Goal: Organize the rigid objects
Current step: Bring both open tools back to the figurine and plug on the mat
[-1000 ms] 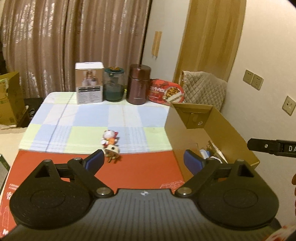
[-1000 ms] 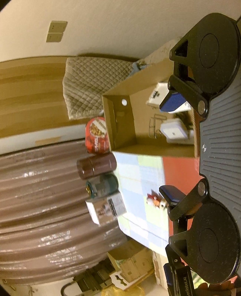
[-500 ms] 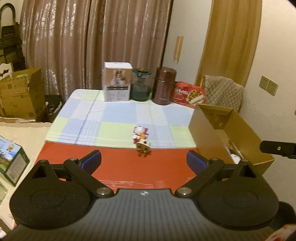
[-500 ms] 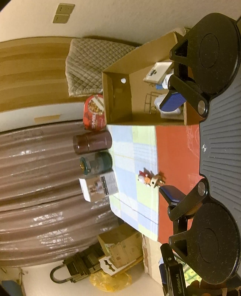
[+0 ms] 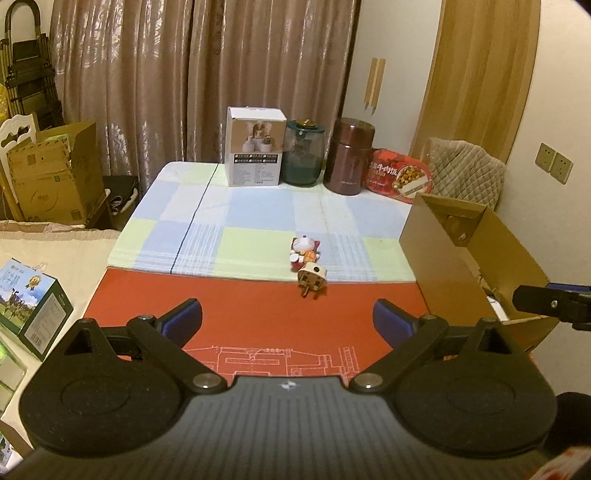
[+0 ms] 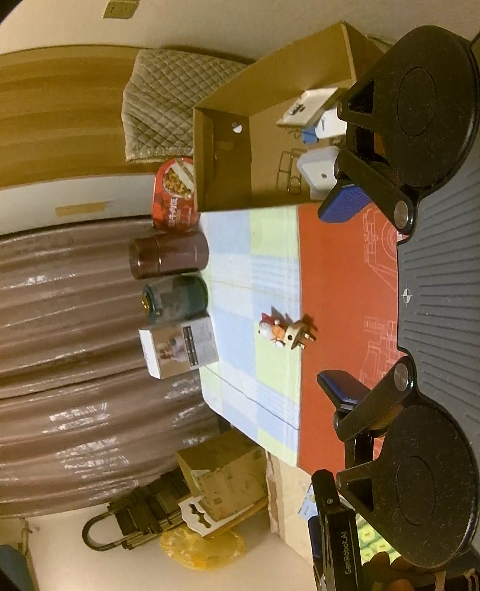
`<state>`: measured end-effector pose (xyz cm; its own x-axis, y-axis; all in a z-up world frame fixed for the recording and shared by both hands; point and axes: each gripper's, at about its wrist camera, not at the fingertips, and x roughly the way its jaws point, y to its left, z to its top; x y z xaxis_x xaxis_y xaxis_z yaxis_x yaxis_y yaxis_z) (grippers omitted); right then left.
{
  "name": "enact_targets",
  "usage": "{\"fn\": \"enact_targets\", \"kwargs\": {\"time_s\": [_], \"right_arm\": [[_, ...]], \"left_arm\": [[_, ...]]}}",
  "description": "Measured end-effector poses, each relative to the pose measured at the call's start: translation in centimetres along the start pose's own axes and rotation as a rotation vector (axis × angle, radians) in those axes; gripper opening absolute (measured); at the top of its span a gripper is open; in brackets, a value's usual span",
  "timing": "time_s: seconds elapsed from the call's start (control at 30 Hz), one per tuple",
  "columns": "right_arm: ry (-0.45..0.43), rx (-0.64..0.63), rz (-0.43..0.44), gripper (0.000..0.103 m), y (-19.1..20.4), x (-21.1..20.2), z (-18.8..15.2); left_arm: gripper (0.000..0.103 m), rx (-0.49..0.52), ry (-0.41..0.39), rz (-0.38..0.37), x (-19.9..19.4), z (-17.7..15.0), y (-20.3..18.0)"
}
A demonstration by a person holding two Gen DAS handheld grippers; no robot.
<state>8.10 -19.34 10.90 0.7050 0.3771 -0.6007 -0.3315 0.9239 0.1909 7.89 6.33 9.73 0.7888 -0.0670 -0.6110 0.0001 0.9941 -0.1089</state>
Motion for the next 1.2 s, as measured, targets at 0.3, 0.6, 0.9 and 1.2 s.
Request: {"fn": "enact_targets", "kwargs": {"time_s": [0.3, 0.6, 0.9, 1.2], "right_arm": [[0.008, -0.030, 0.028, 0.084, 1.9, 2.7, 0.1], [0.022, -0.074, 0.051, 0.084, 4.0, 7.3, 0.3], [0.054, -0.063, 0.050, 0.084, 4.2, 14.4, -0.5], [0.067, -0.005, 0.056, 0.084, 3.1, 21.7, -0.6]], "left_arm": [[0.097, 0.000, 0.014, 0.000, 1.7, 0.2, 1.3], [0.096, -0.004, 0.025, -0.004, 5.3, 1.3, 3.3], [0.096, 0.010, 0.052, 0.022, 12.0, 2.6, 5.5], [0.095, 0.019, 0.067, 0.034, 18.5, 3.0, 7.0]]}}
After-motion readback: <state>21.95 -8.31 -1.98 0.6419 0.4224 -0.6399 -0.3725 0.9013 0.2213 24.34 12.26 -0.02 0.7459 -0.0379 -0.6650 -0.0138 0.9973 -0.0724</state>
